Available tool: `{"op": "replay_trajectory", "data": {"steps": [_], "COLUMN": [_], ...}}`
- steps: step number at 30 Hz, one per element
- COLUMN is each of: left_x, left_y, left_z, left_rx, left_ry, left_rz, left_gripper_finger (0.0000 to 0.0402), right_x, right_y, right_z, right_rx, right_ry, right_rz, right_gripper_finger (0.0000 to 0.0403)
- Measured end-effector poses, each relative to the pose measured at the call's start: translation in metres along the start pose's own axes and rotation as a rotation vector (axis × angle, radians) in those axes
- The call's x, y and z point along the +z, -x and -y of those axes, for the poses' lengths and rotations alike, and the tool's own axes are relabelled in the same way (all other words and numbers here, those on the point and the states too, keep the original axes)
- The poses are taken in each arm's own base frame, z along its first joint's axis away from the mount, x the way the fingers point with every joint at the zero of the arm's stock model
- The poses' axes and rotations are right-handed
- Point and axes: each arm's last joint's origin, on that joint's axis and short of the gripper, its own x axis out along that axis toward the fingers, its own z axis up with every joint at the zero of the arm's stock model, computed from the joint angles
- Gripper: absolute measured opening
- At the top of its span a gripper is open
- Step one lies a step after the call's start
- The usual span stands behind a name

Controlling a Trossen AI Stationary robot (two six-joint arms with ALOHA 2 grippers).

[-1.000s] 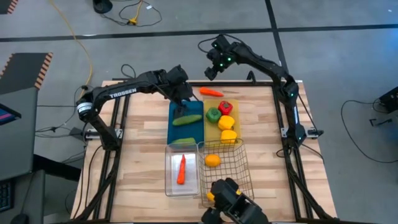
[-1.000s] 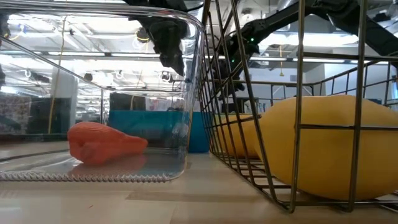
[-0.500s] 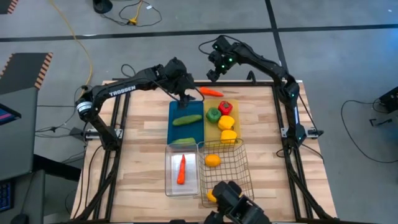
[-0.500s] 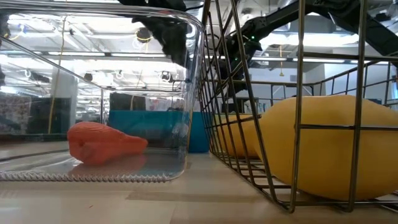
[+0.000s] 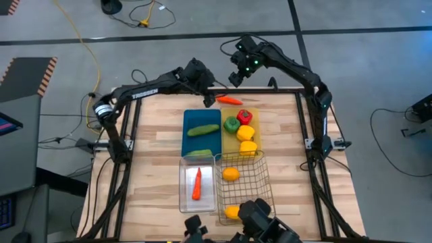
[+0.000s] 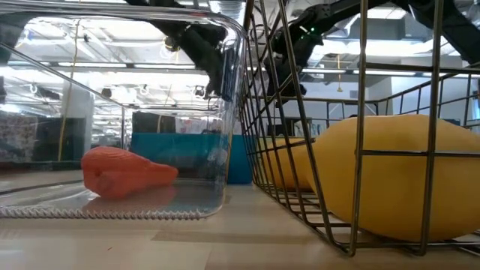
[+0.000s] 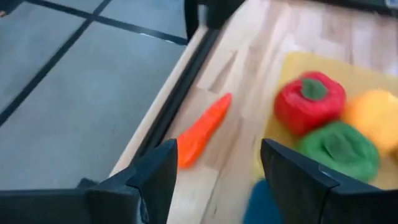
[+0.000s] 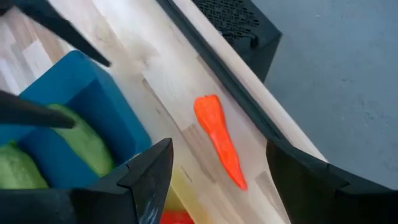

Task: Sort produce into baskets
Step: Put the carrot into the transparent basket

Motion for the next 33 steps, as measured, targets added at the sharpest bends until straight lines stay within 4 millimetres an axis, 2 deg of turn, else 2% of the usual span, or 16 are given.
{"op": "replay_trajectory", "data": {"steps": [7, 13, 24, 28, 33], "left_x": [-0.009, -0.019, -0.025, -0.028, -0.029], "left_y": [-0.035, -0.057, -0.058, -0.057, -0.057], "left_z": [-0.021, -0.028, -0.044, -0.049, -0.049], "left_rx": [0.013, -0.033, -0.045, -0.059, -0.060], "left_ry": [0.116, 0.189, 0.280, 0.292, 0.294], "left_rz": [0.041, 0.034, 0.024, 0.009, 0.004], "left_gripper_finger": [0.0195, 0.0195, 0.0194, 0.0194, 0.0194], "right_x": [-0.009, -0.018, -0.024, -0.029, -0.036], "right_y": [0.008, 0.009, 0.011, 0.015, 0.008], "right_z": [-0.002, -0.003, 0.004, 0.015, 0.033], "right_rx": [-0.008, -0.003, -0.018, -0.085, -0.092], "right_ry": [0.023, 0.047, 0.052, 0.052, 0.033], "right_rz": [-0.081, -0.168, -0.227, -0.282, -0.302], "right_gripper_finger": [0.0286, 0.0286, 0.0285, 0.0285, 0.0285]}}
